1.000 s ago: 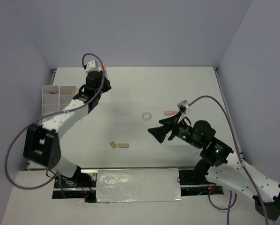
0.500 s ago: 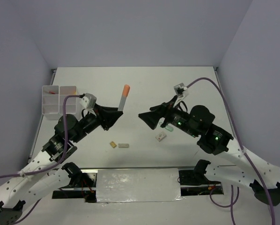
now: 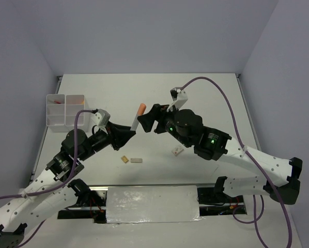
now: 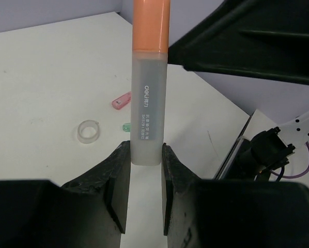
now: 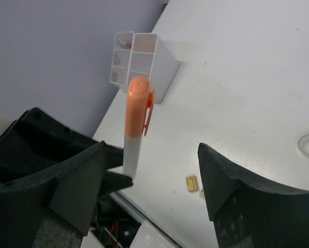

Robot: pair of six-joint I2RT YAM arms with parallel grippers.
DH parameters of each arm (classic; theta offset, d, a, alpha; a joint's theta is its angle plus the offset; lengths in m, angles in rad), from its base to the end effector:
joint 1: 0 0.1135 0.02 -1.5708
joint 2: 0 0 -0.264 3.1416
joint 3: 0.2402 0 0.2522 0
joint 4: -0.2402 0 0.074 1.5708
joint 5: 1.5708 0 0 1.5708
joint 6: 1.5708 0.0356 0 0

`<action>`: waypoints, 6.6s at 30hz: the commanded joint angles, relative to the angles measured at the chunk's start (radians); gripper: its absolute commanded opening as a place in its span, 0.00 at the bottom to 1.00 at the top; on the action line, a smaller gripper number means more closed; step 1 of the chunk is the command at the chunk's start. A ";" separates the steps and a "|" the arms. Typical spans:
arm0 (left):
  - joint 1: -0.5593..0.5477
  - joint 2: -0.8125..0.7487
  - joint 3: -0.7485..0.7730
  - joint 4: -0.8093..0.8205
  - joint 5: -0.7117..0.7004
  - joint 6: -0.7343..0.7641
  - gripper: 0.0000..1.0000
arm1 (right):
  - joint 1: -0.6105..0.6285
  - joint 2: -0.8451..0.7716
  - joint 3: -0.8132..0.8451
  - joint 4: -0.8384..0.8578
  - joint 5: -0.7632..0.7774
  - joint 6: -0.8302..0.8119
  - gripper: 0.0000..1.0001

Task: Sort the stationery into containers
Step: Pick up the stationery from the center of the board, then place the stationery in the storage box, then pick up the stationery from the center of the board.

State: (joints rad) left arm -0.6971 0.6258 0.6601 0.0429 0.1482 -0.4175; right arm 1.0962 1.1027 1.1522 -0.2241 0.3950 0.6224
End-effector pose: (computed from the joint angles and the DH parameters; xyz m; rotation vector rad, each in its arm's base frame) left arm 0.1175 -0.1053 0.3449 0.3443 1.5410 -0.9985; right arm 0.1254 0.2142 0.4026 -0.1284 1.8174 0.9070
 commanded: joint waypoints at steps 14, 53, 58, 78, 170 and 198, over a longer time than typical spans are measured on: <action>-0.010 -0.001 0.013 0.043 0.028 0.025 0.00 | 0.001 0.097 0.056 0.181 -0.045 -0.013 0.38; -0.021 -0.031 0.300 -0.143 0.473 0.057 0.82 | 0.001 -0.113 -0.174 0.449 -1.005 -0.512 0.00; -0.021 -0.015 0.282 -0.078 0.504 0.028 0.69 | 0.004 -0.086 -0.157 0.439 -1.001 -0.512 0.00; -0.021 0.034 0.294 -0.092 0.440 0.049 0.00 | 0.004 -0.067 -0.146 0.434 -0.911 -0.509 0.64; 0.346 0.577 0.520 -0.412 -0.745 -0.329 0.99 | -0.229 -0.573 -0.603 0.249 -0.030 -0.346 1.00; -0.015 0.626 0.050 -0.551 -0.195 -0.201 0.98 | -0.249 -0.474 -0.559 0.215 -0.341 -0.386 1.00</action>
State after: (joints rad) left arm -0.7040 1.2366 0.7128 -0.4976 -0.0223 -0.5880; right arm 0.8501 0.6586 0.5564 -0.0307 0.0849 0.2516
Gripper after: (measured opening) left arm 0.982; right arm 0.996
